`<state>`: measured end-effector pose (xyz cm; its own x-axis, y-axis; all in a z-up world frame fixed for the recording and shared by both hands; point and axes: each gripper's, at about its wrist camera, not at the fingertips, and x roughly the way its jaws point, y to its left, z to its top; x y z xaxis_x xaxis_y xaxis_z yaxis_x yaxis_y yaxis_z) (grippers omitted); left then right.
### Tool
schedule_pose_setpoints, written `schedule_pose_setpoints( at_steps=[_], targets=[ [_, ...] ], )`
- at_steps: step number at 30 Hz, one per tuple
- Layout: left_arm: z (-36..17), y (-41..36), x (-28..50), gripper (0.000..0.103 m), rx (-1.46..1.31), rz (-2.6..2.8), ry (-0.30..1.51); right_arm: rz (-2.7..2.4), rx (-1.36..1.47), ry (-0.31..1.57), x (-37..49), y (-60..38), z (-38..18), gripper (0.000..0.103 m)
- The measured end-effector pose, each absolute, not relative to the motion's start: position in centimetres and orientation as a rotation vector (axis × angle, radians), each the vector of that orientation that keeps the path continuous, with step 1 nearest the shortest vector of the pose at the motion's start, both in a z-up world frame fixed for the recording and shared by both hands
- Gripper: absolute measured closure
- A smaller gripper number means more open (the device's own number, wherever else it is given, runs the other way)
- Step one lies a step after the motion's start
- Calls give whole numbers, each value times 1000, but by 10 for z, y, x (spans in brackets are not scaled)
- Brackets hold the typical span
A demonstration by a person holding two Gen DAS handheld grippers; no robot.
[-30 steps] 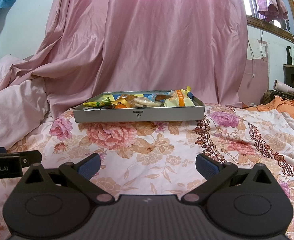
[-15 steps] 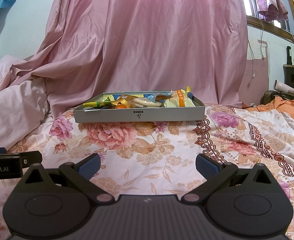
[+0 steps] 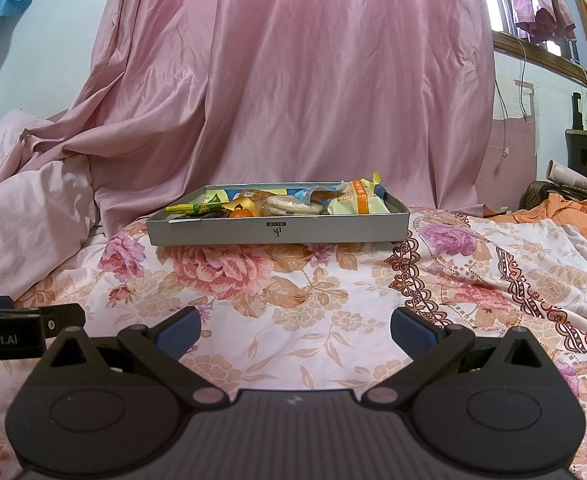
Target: Organize snacks
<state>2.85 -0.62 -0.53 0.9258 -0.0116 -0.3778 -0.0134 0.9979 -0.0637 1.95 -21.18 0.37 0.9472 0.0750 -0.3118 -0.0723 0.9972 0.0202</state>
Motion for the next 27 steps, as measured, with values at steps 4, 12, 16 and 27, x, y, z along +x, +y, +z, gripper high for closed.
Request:
schedule_pose_setpoints(
  at_steps=[4, 12, 16, 27],
  targets=[
    [-3, -6, 29, 1, -96, -4, 404, 75, 9, 319, 19, -212, 4, 0],
    [0, -11, 31, 1, -118, 6, 450, 77, 6, 317, 19, -211, 3, 0],
    [-1, -8, 33, 1, -141, 17, 472, 78, 5, 318, 19, -210, 2, 0],
    [0, -7, 34, 1, -134, 45, 472, 78, 4, 319, 19, -210, 2, 0]
  ],
)
